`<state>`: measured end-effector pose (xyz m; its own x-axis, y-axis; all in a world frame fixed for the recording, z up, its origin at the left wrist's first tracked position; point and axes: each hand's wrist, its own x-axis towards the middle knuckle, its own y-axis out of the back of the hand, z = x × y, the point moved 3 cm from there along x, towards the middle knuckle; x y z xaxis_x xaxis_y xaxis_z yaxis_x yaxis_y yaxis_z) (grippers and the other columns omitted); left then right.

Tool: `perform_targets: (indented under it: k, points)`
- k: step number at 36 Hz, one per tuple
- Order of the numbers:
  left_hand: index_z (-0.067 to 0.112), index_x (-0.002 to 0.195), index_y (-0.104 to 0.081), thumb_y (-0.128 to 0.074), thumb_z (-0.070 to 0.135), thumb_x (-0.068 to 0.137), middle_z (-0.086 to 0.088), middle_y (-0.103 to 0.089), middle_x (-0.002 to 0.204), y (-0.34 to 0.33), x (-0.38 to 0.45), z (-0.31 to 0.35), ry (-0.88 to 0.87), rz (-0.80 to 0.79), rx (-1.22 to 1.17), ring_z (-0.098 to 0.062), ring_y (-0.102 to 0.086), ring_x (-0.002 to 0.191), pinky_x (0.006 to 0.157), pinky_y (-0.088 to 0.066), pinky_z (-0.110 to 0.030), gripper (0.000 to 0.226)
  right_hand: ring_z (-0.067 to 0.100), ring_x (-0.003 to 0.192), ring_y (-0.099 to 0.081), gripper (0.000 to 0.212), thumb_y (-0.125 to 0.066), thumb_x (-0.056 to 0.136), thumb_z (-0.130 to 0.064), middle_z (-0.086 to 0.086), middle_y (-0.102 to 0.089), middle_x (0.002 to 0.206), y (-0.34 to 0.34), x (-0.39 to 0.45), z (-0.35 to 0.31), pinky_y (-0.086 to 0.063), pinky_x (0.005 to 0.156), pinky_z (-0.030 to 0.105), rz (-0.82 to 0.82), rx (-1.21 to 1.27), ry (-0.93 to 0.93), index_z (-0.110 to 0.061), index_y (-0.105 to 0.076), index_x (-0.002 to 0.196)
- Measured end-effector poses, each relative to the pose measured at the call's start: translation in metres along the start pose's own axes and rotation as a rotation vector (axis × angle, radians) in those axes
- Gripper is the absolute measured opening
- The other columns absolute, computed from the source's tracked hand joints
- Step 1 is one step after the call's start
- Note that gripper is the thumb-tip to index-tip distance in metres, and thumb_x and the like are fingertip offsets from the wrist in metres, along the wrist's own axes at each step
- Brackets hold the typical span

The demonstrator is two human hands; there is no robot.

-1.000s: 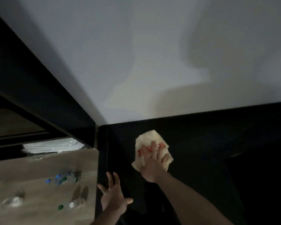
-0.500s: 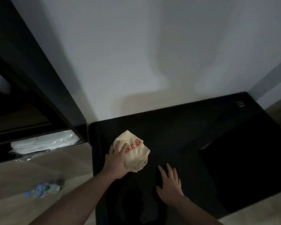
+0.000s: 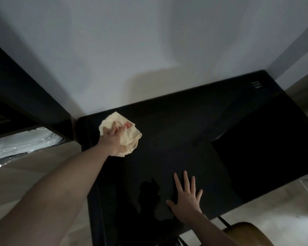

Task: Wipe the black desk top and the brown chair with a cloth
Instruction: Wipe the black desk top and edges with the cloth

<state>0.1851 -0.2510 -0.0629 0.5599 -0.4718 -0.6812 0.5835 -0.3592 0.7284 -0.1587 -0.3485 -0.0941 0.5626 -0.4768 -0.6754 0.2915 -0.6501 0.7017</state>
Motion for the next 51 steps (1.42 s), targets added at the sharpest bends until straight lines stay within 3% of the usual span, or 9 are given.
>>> perform_targets:
  k: [7,18,24,27,29,34,41,45,51]
  points:
    - [0.039,0.159,0.016,-0.054,0.041,0.102,0.006,0.036,0.162,-0.033,-0.030,-0.041,0.032,0.006,-0.046,-0.039,0.013,0.154,0.121,-0.022,-0.057,0.091,0.033,0.148,0.032,0.090,-0.044,0.098,-0.057,-0.001,0.038,0.160,-0.007,-0.012,0.004,0.005,0.121,0.062,0.043,-0.026,0.040,-0.035,0.021,0.157]
    - [0.034,0.161,0.006,-0.065,0.052,0.088,-0.003,0.025,0.163,-0.128,-0.148,-0.043,-0.118,-0.031,0.001,-0.047,-0.002,0.150,0.118,-0.032,-0.050,0.103,0.029,0.154,0.016,0.080,-0.050,0.099,-0.038,-0.001,0.015,0.168,-0.032,-0.067,-0.017,0.000,0.126,0.048,0.072,0.064,0.098,-0.033,0.000,0.161]
    - [0.049,0.158,0.004,-0.072,0.053,0.078,0.013,0.023,0.164,-0.178,-0.207,-0.015,-0.258,-0.093,-0.187,-0.032,0.010,0.154,0.118,-0.035,-0.041,0.110,0.026,0.155,0.013,0.084,-0.052,0.092,-0.023,-0.003,0.012,0.168,-0.058,-0.100,-0.043,-0.003,0.126,0.043,0.058,0.128,0.123,-0.034,-0.004,0.161]
    - [0.046,0.160,-0.014,-0.070,0.057,0.076,0.013,0.008,0.167,-0.190,-0.216,-0.013,-0.312,-0.097,-0.300,-0.020,0.001,0.155,0.121,-0.025,-0.031,0.102,0.026,0.155,0.012,0.088,-0.054,0.090,-0.025,-0.008,0.014,0.166,-0.071,-0.110,-0.062,-0.004,0.126,0.042,0.067,0.180,0.146,-0.032,-0.002,0.161]
    - [0.039,0.158,-0.029,-0.066,0.033,0.083,0.010,-0.014,0.167,-0.188,-0.217,-0.021,-0.275,-0.119,-0.520,-0.013,-0.016,0.153,0.120,-0.024,-0.024,0.083,0.026,0.154,0.014,0.097,-0.062,0.089,-0.030,-0.008,0.016,0.165,-0.079,-0.115,-0.077,-0.002,0.126,0.041,0.056,0.178,0.184,-0.032,0.004,0.161]
    - [0.038,0.132,-0.054,-0.055,-0.007,0.084,0.001,-0.060,0.137,-0.172,-0.216,-0.064,-0.107,0.116,-0.744,-0.009,-0.062,0.115,0.096,-0.053,-0.029,0.066,0.024,0.146,0.034,0.096,-0.059,0.092,-0.037,-0.009,0.029,0.161,-0.080,-0.117,-0.126,0.009,0.124,0.051,0.050,0.049,0.325,-0.032,0.009,0.160]
    - [0.018,0.144,-0.051,-0.060,0.001,0.087,-0.005,-0.044,0.150,-0.168,-0.232,-0.090,-0.026,0.147,-0.545,-0.022,-0.051,0.132,0.108,-0.042,-0.031,0.060,0.038,0.147,0.033,0.087,-0.050,0.099,-0.049,-0.002,0.034,0.162,-0.102,-0.095,-0.152,0.004,0.119,0.066,-0.081,-0.081,0.333,-0.041,0.014,0.156]
    - [0.017,0.150,-0.045,-0.063,0.012,0.089,-0.005,-0.033,0.159,-0.173,-0.230,-0.084,-0.043,0.096,-0.436,-0.020,-0.038,0.144,0.113,-0.031,-0.026,0.064,0.034,0.150,0.026,0.105,-0.067,0.091,-0.041,-0.002,0.030,0.164,-0.092,-0.086,-0.135,-0.002,0.123,0.058,-0.082,-0.144,0.338,-0.039,0.015,0.158]
    - [0.020,0.156,-0.035,-0.058,0.019,0.092,-0.003,-0.017,0.168,-0.171,-0.220,-0.060,-0.091,0.005,-0.335,-0.024,-0.027,0.151,0.121,-0.027,-0.031,0.069,0.027,0.153,0.023,0.094,-0.060,0.097,-0.022,-0.007,0.023,0.166,-0.061,-0.073,-0.081,-0.005,0.123,0.053,-0.032,-0.086,0.233,-0.037,0.008,0.160]
